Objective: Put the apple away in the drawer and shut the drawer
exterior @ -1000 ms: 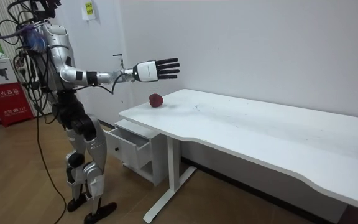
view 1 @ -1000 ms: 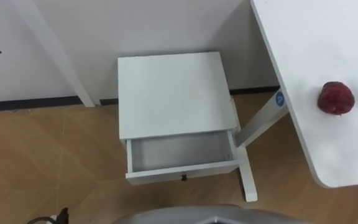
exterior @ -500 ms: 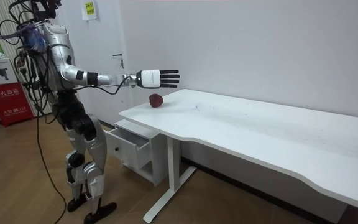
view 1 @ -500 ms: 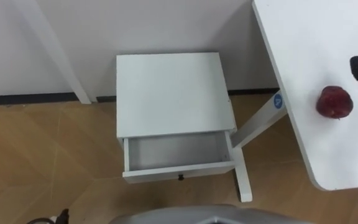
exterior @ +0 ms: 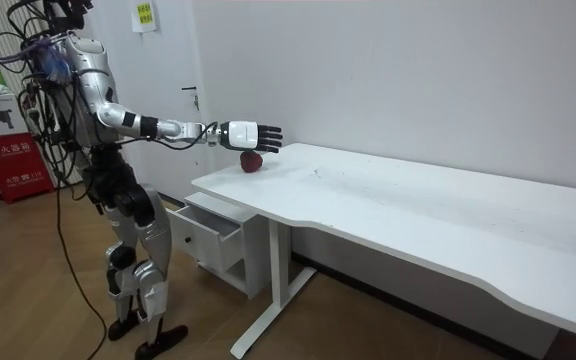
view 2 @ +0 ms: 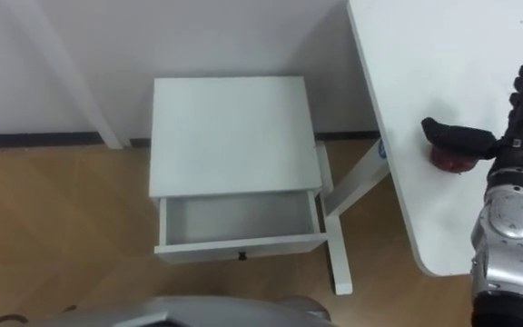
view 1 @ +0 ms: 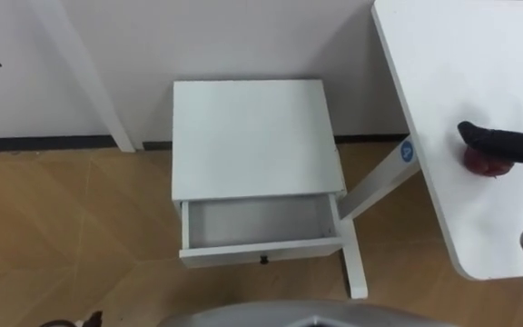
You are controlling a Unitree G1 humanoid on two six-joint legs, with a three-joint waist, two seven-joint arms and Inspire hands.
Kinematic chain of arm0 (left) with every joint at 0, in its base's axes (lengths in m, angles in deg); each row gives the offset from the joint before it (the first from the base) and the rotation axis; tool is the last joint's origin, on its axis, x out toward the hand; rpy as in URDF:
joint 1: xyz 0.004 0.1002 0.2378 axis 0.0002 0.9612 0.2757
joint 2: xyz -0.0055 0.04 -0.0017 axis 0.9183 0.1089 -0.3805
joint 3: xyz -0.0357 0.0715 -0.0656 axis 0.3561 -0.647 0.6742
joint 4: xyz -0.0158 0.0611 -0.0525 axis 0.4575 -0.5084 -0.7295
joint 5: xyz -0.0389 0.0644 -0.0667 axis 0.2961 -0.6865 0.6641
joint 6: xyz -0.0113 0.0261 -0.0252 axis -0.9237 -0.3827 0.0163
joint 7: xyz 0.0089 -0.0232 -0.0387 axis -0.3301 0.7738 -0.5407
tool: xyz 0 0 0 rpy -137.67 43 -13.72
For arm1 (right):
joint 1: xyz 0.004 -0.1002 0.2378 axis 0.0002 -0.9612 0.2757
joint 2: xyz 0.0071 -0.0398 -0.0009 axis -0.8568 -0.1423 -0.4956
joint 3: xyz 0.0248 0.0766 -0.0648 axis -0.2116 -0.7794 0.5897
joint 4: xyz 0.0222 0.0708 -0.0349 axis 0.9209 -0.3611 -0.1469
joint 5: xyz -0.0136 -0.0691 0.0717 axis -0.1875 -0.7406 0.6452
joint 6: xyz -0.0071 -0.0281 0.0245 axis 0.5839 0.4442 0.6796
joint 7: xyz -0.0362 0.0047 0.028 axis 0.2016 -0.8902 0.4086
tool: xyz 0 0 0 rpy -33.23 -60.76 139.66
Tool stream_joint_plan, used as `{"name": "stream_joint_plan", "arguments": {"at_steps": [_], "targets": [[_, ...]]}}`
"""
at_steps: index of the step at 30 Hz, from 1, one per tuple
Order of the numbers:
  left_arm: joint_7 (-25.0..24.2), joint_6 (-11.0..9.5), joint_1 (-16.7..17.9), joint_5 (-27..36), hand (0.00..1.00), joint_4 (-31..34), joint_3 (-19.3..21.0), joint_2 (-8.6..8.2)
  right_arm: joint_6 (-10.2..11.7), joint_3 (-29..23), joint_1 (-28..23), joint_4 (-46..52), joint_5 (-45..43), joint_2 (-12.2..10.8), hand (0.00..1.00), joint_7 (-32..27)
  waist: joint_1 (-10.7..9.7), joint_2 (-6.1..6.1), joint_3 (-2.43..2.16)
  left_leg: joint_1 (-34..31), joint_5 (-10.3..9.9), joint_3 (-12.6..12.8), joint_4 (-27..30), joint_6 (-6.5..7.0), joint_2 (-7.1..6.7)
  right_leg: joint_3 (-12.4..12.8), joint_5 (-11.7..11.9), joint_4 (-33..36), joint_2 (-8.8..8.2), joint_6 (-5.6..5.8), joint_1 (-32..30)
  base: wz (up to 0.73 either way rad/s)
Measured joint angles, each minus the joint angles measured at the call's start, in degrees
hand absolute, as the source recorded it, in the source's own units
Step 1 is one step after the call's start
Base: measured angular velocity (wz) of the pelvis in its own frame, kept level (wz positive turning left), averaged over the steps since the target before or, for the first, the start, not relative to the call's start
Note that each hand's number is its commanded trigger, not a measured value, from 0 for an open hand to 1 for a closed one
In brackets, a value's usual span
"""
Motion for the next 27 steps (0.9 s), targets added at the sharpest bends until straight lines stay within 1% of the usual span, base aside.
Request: {"name": "stream_joint_plan", "arguments": {"at_steps": [2, 5, 11, 18, 20, 22, 23, 26, 27], "targets": [[-0.3, 0.0, -0.1, 0.0, 0.00, 0.0, 0.0, 0.00, 0.0, 0.0, 0.0, 0.0, -0.2, 0.0, 0.00, 0.6, 0.0, -0.01, 0.00, 0.0, 0.0, -0.5, 0.1, -0.01, -0.02, -0.4, 0.0, 0.0, -0.03, 0.00, 0.2, 0.10], [-0.7, 0.0, -0.2, -0.1, 0.00, 0.0, -0.2, 0.03, 0.0, 0.4, 1.2, -1.5, -0.6, 0.0, 0.00, 2.0, 0.1, 0.22, 0.04, 0.0, 0.0, -0.6, 0.2, -0.01, -0.01, -0.2, 0.0, 0.0, -0.01, -0.01, 0.2, 0.01], [-0.9, 0.3, -0.3, -0.1, 0.00, 0.2, -1.2, 0.67, -0.4, 2.3, 1.6, -2.5, -2.0, 0.0, 0.00, 4.3, 0.1, 0.62, 0.22, 0.0, 0.0, -0.6, 0.1, -0.01, -0.02, -0.2, 0.0, 0.0, -0.02, -0.01, 0.2, 0.00], [-1.2, 1.3, -0.3, -1.0, 0.00, 0.3, -1.2, 1.37, -0.4, 2.3, 1.7, -2.4, -7.0, 0.3, 0.00, 6.2, 0.1, 0.82, 0.16, -0.1, 0.0, -0.7, 0.1, -0.02, 0.01, -0.5, 0.0, -0.1, -0.01, -0.01, 0.2, 0.00], [-1.3, 1.6, -0.2, -1.2, 0.00, 0.5, -1.3, 1.38, -0.4, 2.3, 1.7, -2.4, -9.4, 0.3, 0.00, 6.7, 0.1, 1.05, 0.05, -0.1, 0.0, -0.7, 0.1, -0.02, 0.00, -0.4, 0.0, -0.1, 0.00, -0.01, 0.2, 0.00], [-1.4, 1.6, -0.1, -1.2, 0.00, 0.9, -1.6, 1.39, -0.4, 2.3, 1.7, -2.4, -11.5, 0.3, 0.00, 6.9, 0.0, 1.39, -0.34, 0.0, 0.0, -0.7, 0.1, -0.02, -0.02, -0.2, 0.0, -0.1, -0.02, -0.01, 0.3, 0.00], [-1.4, 1.6, -0.1, -1.2, 0.00, 0.9, -1.7, 1.39, -0.4, 2.3, 1.7, -2.4, -11.8, 0.3, 0.00, 6.9, 0.0, 1.49, -0.40, 0.0, 0.0, -0.7, 0.1, -0.02, -0.02, -0.2, 0.0, -0.1, -0.02, -0.01, 0.3, 0.00], [-1.4, 1.5, -0.1, -1.2, 0.00, 0.9, -1.7, 1.45, -0.4, 2.3, 1.6, -2.5, -12.2, 0.2, 0.00, 6.9, 0.0, 1.59, -0.46, 0.2, 0.0, -0.7, 0.2, -0.02, -0.03, -0.2, 0.0, -0.1, -0.03, -0.01, 0.6, 0.00], [-1.4, 1.5, 0.0, -1.2, 0.00, 0.9, -1.8, 1.50, -0.4, 2.3, 1.6, -2.7, -12.3, 0.2, 0.00, 6.8, 0.0, 1.61, -0.38, 0.4, 0.0, -0.8, 0.2, -0.02, -0.03, -0.2, 0.0, -0.2, -0.03, -0.01, 0.9, 0.04]]}}
